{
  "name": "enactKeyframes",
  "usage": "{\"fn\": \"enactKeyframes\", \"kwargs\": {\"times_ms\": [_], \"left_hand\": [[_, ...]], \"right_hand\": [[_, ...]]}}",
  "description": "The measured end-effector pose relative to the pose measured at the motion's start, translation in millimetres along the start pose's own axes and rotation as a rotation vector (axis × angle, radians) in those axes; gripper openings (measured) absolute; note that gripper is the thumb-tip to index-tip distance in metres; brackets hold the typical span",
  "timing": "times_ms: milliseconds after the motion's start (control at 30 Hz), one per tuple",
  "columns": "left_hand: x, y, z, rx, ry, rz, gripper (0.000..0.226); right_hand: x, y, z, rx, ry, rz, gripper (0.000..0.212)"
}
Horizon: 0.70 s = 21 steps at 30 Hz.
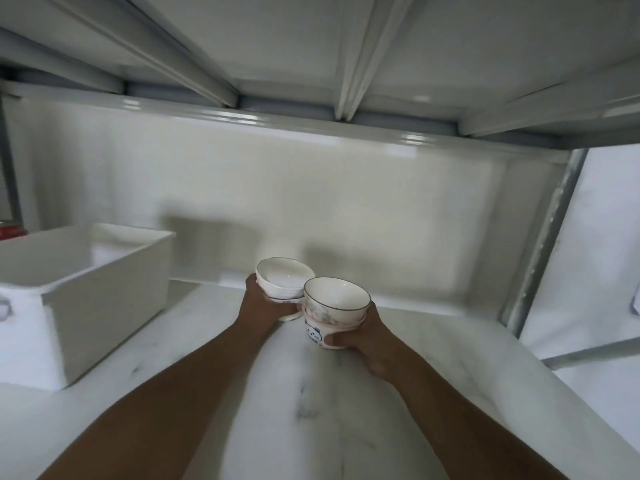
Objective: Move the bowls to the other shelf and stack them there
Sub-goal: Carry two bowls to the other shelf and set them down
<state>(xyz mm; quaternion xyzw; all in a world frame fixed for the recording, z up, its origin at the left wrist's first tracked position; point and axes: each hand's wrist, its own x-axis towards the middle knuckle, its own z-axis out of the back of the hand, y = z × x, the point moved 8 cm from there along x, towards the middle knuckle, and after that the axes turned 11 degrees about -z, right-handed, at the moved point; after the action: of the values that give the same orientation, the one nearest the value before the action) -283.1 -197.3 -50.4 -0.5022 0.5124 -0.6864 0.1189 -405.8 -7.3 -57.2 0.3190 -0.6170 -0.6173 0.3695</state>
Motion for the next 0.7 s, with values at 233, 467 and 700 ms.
{"fn": "enactKeyframes", "kwargs": {"times_ms": [233, 467, 700], "left_hand": [[-9.2, -20.1, -0.7, -0.079, 0.086, -0.026, 0.058], [-15.7, -31.8, -4.0, -0.088, 0.146, -0.039, 0.054], [-19.1, -49.4, -6.7, -0.082, 0.195, -0.082, 0.054]], "right_hand": [[-2.9, 6.7, -5.9, -0.030, -0.007, 0.047, 0.098], [-9.4, 20.5, -0.4, -0.013, -0.047, 0.129, 0.092], [-25.6, 27.6, -2.0, 0.067, -0.032, 0.138, 0.077]]}}
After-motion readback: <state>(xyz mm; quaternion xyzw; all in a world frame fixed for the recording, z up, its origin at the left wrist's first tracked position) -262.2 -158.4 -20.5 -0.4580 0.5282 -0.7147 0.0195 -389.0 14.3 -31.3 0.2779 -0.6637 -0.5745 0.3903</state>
